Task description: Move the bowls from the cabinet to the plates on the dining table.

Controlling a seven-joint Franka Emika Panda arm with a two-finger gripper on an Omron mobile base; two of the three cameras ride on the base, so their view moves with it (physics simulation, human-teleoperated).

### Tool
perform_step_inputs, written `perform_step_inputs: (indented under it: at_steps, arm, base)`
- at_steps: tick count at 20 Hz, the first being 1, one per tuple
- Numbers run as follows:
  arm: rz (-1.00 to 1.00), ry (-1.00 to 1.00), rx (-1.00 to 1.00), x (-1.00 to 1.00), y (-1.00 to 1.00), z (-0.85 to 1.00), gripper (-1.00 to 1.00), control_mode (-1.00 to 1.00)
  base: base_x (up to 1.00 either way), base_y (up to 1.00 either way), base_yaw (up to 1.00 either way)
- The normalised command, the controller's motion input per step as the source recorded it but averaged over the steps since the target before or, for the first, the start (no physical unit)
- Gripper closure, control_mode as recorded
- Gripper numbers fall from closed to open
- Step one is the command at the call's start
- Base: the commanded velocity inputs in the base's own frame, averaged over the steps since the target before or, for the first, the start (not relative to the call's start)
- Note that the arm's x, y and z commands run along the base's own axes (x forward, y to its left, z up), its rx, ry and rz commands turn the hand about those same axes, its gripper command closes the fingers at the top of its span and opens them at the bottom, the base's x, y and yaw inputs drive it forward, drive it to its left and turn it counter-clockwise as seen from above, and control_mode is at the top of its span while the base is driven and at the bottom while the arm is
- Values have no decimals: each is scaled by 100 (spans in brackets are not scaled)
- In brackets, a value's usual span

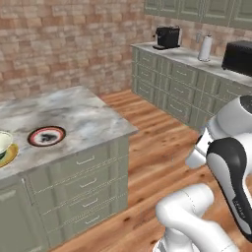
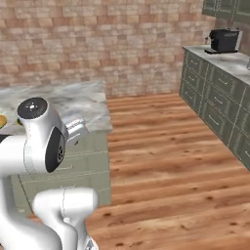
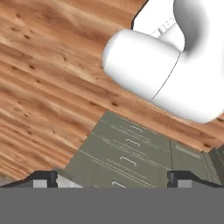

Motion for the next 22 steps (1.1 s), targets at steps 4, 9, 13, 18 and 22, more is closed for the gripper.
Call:
perform_step_inputs:
  at_steps: [4, 9, 13, 18, 22]
  arm:
    - [0, 0, 0, 0, 0, 0, -100, 100]
    - [0, 0, 0, 0, 0, 0, -100, 100]
    - [0, 0, 0, 0, 0, 0, -100, 100]
    - [0, 0, 0, 0, 0, 0, -100, 100]
    - [0, 0, 0, 0, 0, 0, -100, 100]
  base:
    - [0, -74, -43]
    - [0, -85, -30]
    - [-2, -84, -31]
    - [-16, -78, -35]
    - [-13, -77, -37]
